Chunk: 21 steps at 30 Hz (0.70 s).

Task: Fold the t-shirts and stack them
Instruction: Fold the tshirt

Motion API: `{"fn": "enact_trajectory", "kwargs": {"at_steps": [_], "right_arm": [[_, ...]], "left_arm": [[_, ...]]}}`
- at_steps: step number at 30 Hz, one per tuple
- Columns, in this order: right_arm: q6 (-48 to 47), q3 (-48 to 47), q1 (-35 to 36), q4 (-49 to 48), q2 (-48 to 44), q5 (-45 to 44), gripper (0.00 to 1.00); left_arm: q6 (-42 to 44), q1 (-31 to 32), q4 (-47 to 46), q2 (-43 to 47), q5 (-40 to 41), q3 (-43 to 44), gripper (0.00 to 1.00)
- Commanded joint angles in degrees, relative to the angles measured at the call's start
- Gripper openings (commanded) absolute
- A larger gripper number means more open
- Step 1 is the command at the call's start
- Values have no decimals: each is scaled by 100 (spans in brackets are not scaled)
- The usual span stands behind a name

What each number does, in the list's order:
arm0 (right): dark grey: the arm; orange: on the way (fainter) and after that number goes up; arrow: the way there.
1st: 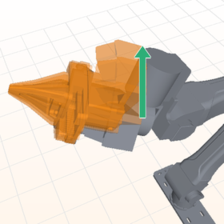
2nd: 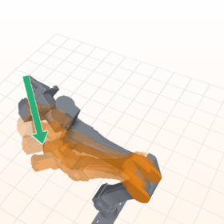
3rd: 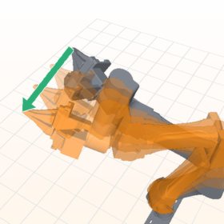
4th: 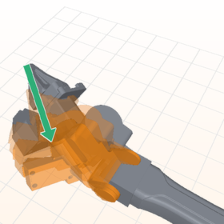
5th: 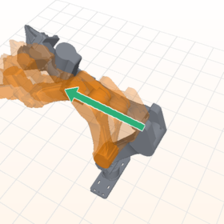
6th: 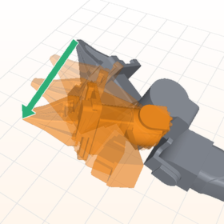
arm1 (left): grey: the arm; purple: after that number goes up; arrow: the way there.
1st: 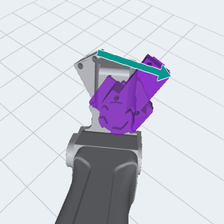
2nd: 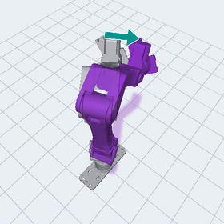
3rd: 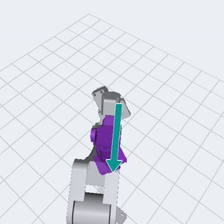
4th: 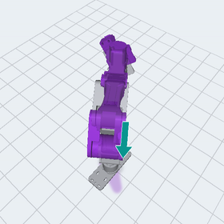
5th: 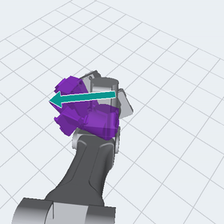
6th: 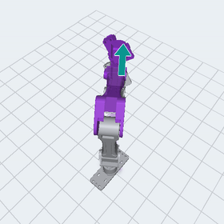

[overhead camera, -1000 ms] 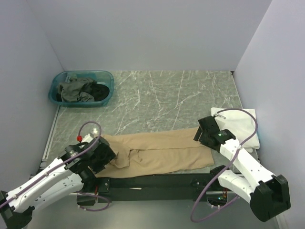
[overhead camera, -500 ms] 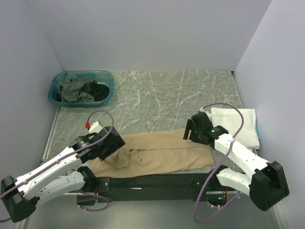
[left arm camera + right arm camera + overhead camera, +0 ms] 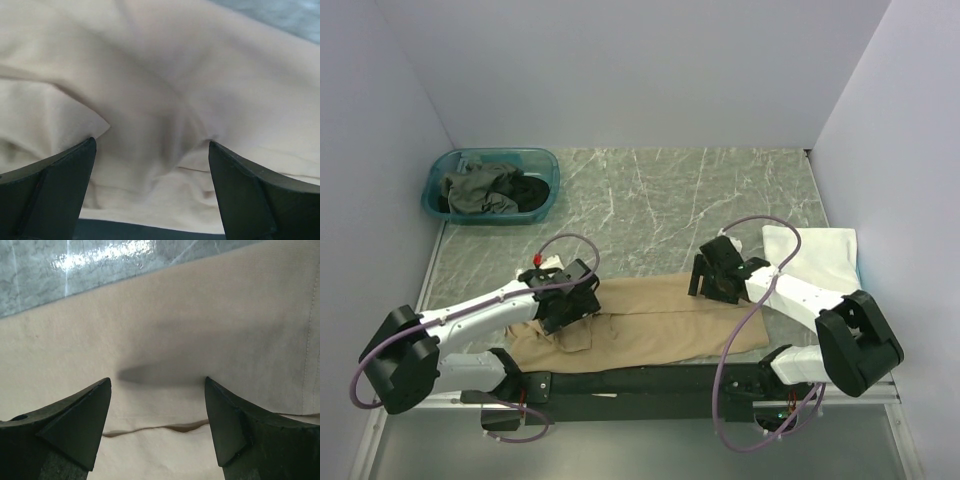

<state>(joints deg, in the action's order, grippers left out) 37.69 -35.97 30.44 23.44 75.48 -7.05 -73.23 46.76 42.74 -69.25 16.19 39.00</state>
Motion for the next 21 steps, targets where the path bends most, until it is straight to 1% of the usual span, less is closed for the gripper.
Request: {"fn": "enact_trajectory", "kwargs": {"at_steps": [1,2,3,4,5,6,9,12,16,19,21], "right_arm": [[124,98,-134,-243,28,-96,82],[116,116,-152,-278,28,-86,82],[107,142,-169,-279,10,-77,82],[107,160,-178,-270,-16,-112,82],[98,169,-187,-226,-42,-130,82],[89,169,-187,-209,-103,-156,82],[63,186,-240,-112,-270,-227,82],[37,169,-310,-15,-437,-271,82],[1,169,-337,-24,-587,-227,82],[-60,108,-345,11,-587,-209,82],[-69,81,-345,55,-587,-235,82]], "left_arm": [[-418,-1,935,105,279,-130,99],[-594,-1,1164,236,463,-173,99],[-1074,-1,1671,324,551,-174,99],[-957,-1,1633,464,526,-174,99],[-1148,-1,1806,761,500,-174,99],[-1454,-1,1956,921,534,-165,99],[-2000,-1,2413,1387,710,-112,99],[-2046,-1,2441,1704,526,-156,99],[-2169,-1,2599,1784,683,-121,99],[-1994,-1,2398,1679,763,159,100],[-1730,-1,2151,1608,824,432,99]]}}
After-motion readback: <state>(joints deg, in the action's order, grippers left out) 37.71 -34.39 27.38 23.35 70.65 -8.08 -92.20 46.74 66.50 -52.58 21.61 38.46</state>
